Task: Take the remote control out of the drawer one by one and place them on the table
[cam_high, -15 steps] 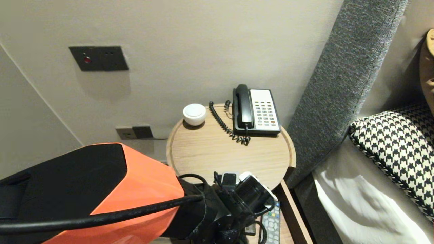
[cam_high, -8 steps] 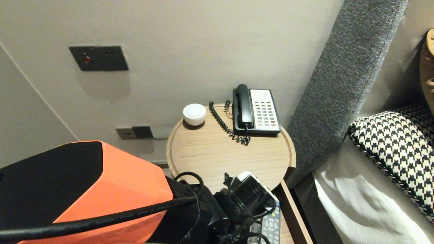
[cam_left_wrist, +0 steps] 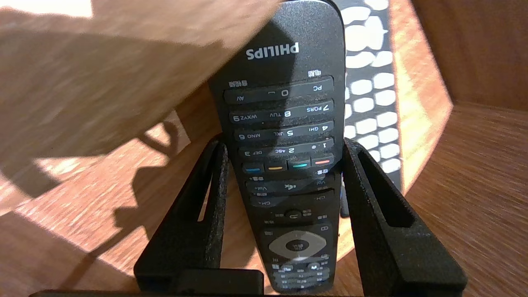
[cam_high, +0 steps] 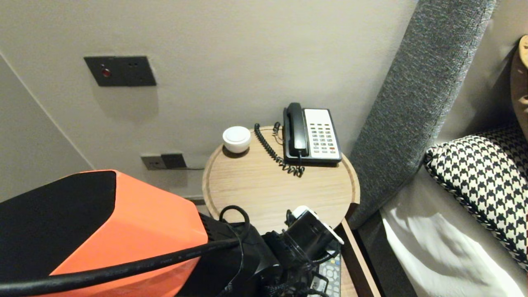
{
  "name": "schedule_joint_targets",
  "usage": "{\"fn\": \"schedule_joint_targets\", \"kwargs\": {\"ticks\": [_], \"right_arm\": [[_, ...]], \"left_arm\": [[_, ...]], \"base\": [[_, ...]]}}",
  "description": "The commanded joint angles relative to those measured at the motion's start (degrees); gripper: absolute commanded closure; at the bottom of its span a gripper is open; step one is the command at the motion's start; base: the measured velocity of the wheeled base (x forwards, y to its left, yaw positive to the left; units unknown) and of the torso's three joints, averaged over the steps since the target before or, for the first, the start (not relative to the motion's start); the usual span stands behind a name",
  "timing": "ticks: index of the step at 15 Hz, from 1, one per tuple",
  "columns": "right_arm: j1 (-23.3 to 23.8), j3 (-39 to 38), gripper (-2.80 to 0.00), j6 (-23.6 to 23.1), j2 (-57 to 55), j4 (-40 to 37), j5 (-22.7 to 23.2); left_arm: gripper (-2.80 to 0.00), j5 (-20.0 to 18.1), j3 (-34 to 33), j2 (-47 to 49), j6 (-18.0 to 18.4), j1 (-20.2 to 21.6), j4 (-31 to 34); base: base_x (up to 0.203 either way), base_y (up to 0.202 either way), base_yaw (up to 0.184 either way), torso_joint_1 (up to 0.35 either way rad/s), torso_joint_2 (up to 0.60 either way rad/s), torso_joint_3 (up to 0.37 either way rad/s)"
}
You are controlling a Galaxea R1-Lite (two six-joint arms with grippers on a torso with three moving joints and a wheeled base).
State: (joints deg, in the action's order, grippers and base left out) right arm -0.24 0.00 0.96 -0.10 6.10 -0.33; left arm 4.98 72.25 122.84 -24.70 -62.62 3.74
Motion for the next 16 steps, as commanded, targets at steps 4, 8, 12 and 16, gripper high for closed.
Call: {"fn": "schedule_joint_targets", "kwargs": {"ticks": [4, 8, 12, 16], "right_arm": [[-0.02, -2.29, 0.0, 0.0, -0.08, 0.07, -0.02], [-0.02, -2.29, 0.0, 0.0, -0.08, 0.05, 0.04], [-0.02, -2.29, 0.0, 0.0, -0.08, 0.05, -0.02], [-0.02, -2.29, 0.0, 0.0, -0.08, 0.05, -0.02]], "left_arm": [[0.0, -2.03, 1.53, 0.26, 1.72, -0.09, 0.04], [0.0, -5.24, 1.84, 0.29, 5.01, -0.13, 0.04], [0.0, -7.19, 2.1, 0.28, 5.29, -0.13, 0.12], [0.0, -7.6, 4.45, -0.15, 5.67, -0.88, 0.42]], "base": [[0.0, 0.0, 0.0, 0.0, 0.0, 0.0], [0.0, 0.0, 0.0, 0.0, 0.0, 0.0], [0.0, 0.0, 0.0, 0.0, 0.0, 0.0], [0.0, 0.0, 0.0, 0.0, 0.0, 0.0]]}}
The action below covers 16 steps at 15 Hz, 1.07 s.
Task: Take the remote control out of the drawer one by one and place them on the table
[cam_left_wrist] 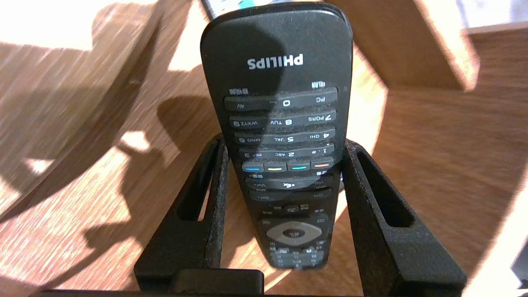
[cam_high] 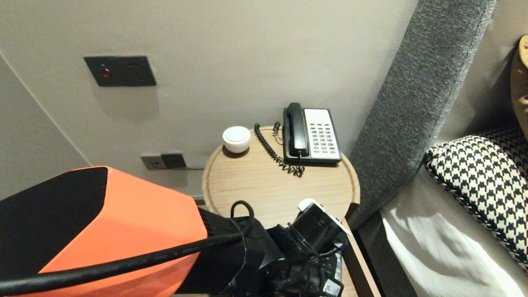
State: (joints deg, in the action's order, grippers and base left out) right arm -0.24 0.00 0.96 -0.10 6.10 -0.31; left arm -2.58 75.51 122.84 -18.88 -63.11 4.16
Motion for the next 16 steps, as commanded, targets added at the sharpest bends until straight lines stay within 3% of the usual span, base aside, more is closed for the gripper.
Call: {"fn": "schedule_joint_targets", "kwargs": {"ticks": [1, 7, 16], "right_arm": [[-0.02, -2.29, 0.0, 0.0, -0.08, 0.05, -0.04], [-0.02, -2.29, 0.0, 0.0, -0.08, 0.05, -0.04], [-0.02, -2.29, 0.0, 0.0, -0.08, 0.05, -0.04]], "left_arm": [[0.0, 0.22, 2.37, -0.03, -0.19, -0.81, -0.04], [0.0, 1.52, 2.59, -0.2, -0.42, -1.58, -0.47], [0.0, 6.93, 2.18, -3.85, -1.06, -1.41, -0.57]], "base": [[0.0, 0.0, 0.0, 0.0, 0.0, 0.0], [0.0, 0.0, 0.0, 0.0, 0.0, 0.0], [0.0, 0.0, 0.0, 0.0, 0.0, 0.0]]}}
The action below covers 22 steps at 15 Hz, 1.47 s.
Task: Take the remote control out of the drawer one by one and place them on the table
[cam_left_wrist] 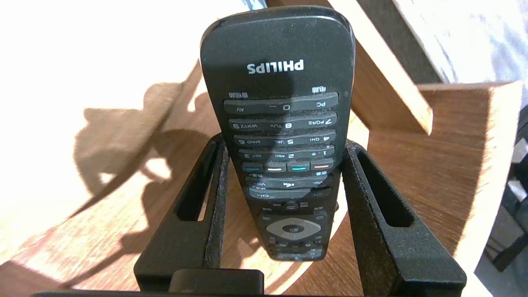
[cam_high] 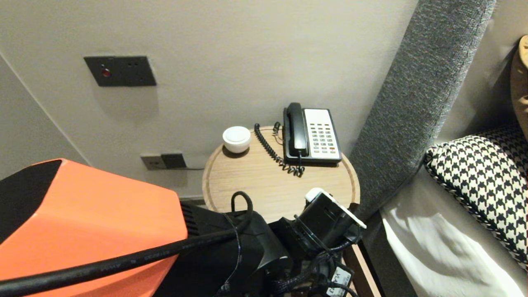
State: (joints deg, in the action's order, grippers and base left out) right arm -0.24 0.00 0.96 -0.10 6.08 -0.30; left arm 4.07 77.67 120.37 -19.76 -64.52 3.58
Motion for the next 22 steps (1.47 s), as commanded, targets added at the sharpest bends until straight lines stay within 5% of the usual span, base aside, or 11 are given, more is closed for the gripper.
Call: {"fn": "schedule_joint_targets", "kwargs": {"ticks": [1, 22], "right_arm": [[-0.02, -2.29, 0.0, 0.0, -0.08, 0.07, -0.05], [-0.02, -2.29, 0.0, 0.0, -0.08, 0.07, -0.05]], "left_arm": [[0.0, 0.33, 0.12, -1.76, -0.19, 0.01, 0.0], [0.0, 4.45, 1.7, -8.96, -2.04, 4.25, 0.16]], "base": [[0.0, 0.0, 0.0, 0.0, 0.0, 0.0], [0.0, 0.0, 0.0, 0.0, 0.0, 0.0]]}}
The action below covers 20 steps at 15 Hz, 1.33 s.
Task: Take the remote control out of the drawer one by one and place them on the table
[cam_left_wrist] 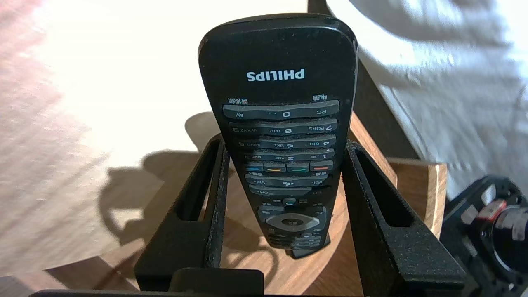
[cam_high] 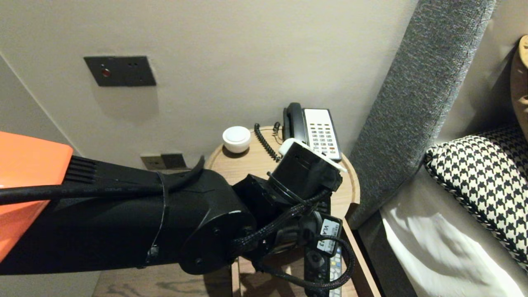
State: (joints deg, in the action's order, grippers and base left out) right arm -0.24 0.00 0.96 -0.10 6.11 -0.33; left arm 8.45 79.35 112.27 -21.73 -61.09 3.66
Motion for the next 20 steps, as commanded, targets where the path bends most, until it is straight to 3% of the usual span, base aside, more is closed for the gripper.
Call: {"fn": "schedule_joint_targets", "kwargs": {"ticks": [1, 4, 12, 20], "right_arm": [[-0.02, -2.29, 0.0, 0.0, -0.08, 0.04, 0.03], [-0.02, -2.29, 0.0, 0.0, -0.08, 0.04, -0.02], [-0.02, -2.29, 0.0, 0.0, -0.08, 0.04, -0.02], [-0.02, -2.29, 0.0, 0.0, -0.08, 0.04, -0.02]], "left_arm": [[0.0, 0.08, 0.22, -1.24, -0.12, 1.47, 0.35], [0.0, 0.5, 1.86, -2.09, -1.31, 4.67, 3.82], [0.0, 4.47, 8.25, -1.66, -9.9, 13.03, 15.61], [0.0, 4.56, 11.64, 1.97, -14.68, 17.55, 16.98]], "base": [[0.0, 0.0, 0.0, 0.0, 0.0, 0.0], [0.0, 0.0, 0.0, 0.0, 0.0, 0.0], [0.0, 0.0, 0.0, 0.0, 0.0, 0.0], [0.0, 0.0, 0.0, 0.0, 0.0, 0.0]]}}
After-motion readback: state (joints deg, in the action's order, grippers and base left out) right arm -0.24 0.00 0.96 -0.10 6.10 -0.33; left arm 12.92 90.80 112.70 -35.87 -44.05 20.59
